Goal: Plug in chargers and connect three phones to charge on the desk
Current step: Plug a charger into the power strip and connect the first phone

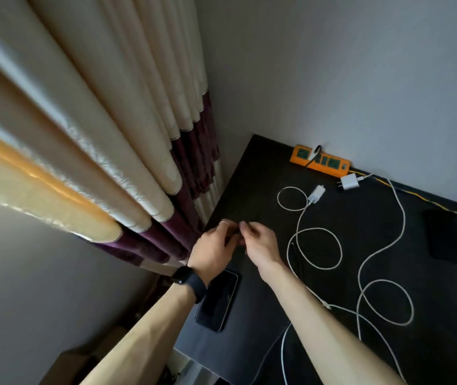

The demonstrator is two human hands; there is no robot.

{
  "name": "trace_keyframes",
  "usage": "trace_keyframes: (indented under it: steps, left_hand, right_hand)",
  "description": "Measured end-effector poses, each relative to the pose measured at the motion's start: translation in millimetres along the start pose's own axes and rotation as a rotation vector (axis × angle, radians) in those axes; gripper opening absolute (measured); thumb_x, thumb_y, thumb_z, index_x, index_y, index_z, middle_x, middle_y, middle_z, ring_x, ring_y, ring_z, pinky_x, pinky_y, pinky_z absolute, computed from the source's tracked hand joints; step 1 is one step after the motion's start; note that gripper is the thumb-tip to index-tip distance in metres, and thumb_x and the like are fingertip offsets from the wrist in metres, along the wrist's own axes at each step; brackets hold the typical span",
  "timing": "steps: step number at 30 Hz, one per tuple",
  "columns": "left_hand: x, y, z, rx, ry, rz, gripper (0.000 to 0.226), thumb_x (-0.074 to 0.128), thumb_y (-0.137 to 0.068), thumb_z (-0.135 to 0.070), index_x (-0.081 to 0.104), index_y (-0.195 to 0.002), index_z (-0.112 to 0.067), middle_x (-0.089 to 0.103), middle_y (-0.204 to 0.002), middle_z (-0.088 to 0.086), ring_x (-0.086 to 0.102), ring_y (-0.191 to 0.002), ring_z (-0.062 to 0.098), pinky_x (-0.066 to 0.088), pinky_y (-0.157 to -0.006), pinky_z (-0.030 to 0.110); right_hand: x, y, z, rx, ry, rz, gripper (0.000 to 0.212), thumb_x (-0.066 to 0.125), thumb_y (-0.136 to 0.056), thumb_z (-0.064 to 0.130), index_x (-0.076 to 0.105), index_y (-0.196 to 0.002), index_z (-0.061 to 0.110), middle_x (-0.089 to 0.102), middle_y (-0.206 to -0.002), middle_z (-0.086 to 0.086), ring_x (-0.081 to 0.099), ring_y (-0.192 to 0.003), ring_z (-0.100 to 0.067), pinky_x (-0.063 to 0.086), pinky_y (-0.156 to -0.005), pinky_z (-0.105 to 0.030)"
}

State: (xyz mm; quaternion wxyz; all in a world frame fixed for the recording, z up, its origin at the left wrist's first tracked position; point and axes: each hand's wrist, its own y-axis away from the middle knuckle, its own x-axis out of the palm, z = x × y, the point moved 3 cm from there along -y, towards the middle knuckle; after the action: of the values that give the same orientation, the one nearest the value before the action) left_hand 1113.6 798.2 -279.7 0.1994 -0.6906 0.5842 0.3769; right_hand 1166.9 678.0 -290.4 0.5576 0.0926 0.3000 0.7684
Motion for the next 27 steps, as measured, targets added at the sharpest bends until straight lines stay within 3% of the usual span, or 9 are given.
trace_keyframes:
  steps: [2,5,9,11,15,17,19,24,27]
  left_hand:
    - [-11,21,0,-0.065,0.062,-0.040,0.021,0.056,-0.096,-0.038,0.055,-0.114,-0.026,0.073,-0.102,-0.005,0.068,-0.095,0.018,0.054,-0.081,0.034]
    - [-26,67,24,-0.108,0.028,0.028,0.022,0.052,-0.097,-0.044,0.062,-0.105,-0.026,0.073,-0.090,-0.006,0.068,-0.088,0.017,0.052,-0.079,0.032]
    - [-55,134,70,-0.212,-0.024,0.177,0.024,0.054,-0.098,-0.039,0.066,-0.094,-0.018,0.073,-0.081,-0.007,0.068,-0.074,0.013,0.054,-0.075,0.035]
    - [-71,156,70,-0.265,0.075,0.196,0.023,0.059,-0.097,-0.034,0.067,-0.092,-0.013,0.074,-0.077,-0.006,0.069,-0.065,0.010,0.056,-0.067,0.030]
    - [-98,166,25,-0.449,0.839,0.131,0.022,0.065,-0.095,-0.027,0.068,-0.093,-0.005,0.075,-0.088,0.006,0.064,-0.059,0.020,0.051,-0.061,0.029]
    - [-102,161,0,-0.453,1.031,0.172,0.015,0.066,-0.094,-0.026,0.070,-0.095,-0.012,0.073,-0.092,0.007,0.063,-0.065,0.019,0.048,-0.061,0.030]
    - [-100,156,-15,-0.463,1.136,0.178,0.012,0.064,-0.095,-0.023,0.067,-0.102,-0.013,0.074,-0.096,0.004,0.069,-0.068,0.016,0.052,-0.059,0.027]
    - [-94,153,-1,-0.561,1.295,-0.099,0.015,0.062,-0.097,-0.017,0.061,-0.109,-0.008,0.071,-0.098,0.007,0.070,-0.064,0.012,0.055,-0.054,0.023]
    - [-75,171,24,-0.633,0.978,-0.225,0.045,0.069,-0.088,-0.030,0.056,-0.122,-0.003,0.070,-0.095,0.003,0.070,-0.069,0.016,0.057,-0.062,0.029]
  right_hand:
    - [-1,2,8,-0.076,0.044,-0.073,0.025,0.061,-0.096,0.035,0.073,-0.094,0.013,0.074,-0.084,-0.004,0.070,-0.072,-0.014,0.056,-0.068,-0.034]
    - [-17,5,27,-0.085,-0.139,-0.193,0.019,0.058,-0.100,0.021,0.067,-0.086,0.011,0.065,-0.073,-0.001,0.059,-0.052,-0.007,0.052,-0.049,-0.020]
    - [-49,10,42,-0.009,-0.403,-0.330,0.025,0.057,-0.101,0.018,0.061,-0.077,0.017,0.061,-0.073,-0.002,0.055,-0.054,-0.007,0.048,-0.045,-0.016]
    - [-49,27,34,0.029,-0.390,-0.259,0.022,0.054,-0.102,0.028,0.064,-0.085,0.017,0.067,-0.085,-0.004,0.058,-0.063,-0.010,0.047,-0.053,-0.020]
    - [1,108,-7,0.036,-0.047,0.185,0.024,0.049,-0.103,0.035,0.069,-0.108,0.022,0.073,-0.116,-0.002,0.063,-0.083,-0.013,0.042,-0.062,-0.025]
    - [32,165,-33,0.044,0.035,0.429,0.036,0.040,-0.105,0.039,0.071,-0.114,0.023,0.072,-0.121,0.003,0.065,-0.102,-0.012,0.044,-0.075,-0.029]
    - [50,215,-55,0.089,-0.052,0.593,0.045,0.032,-0.107,0.038,0.071,-0.115,0.017,0.074,-0.117,0.001,0.066,-0.106,-0.014,0.044,-0.081,-0.030]
    - [37,265,-93,0.006,-0.093,0.511,0.029,0.042,-0.105,0.024,0.063,-0.092,0.009,0.074,-0.084,-0.009,0.067,-0.081,-0.022,0.050,-0.075,-0.027]
    - [9,270,-122,-0.125,0.143,0.414,0.021,0.052,-0.099,0.022,0.066,-0.084,0.014,0.076,-0.081,-0.006,0.069,-0.079,-0.018,0.054,-0.082,-0.038]
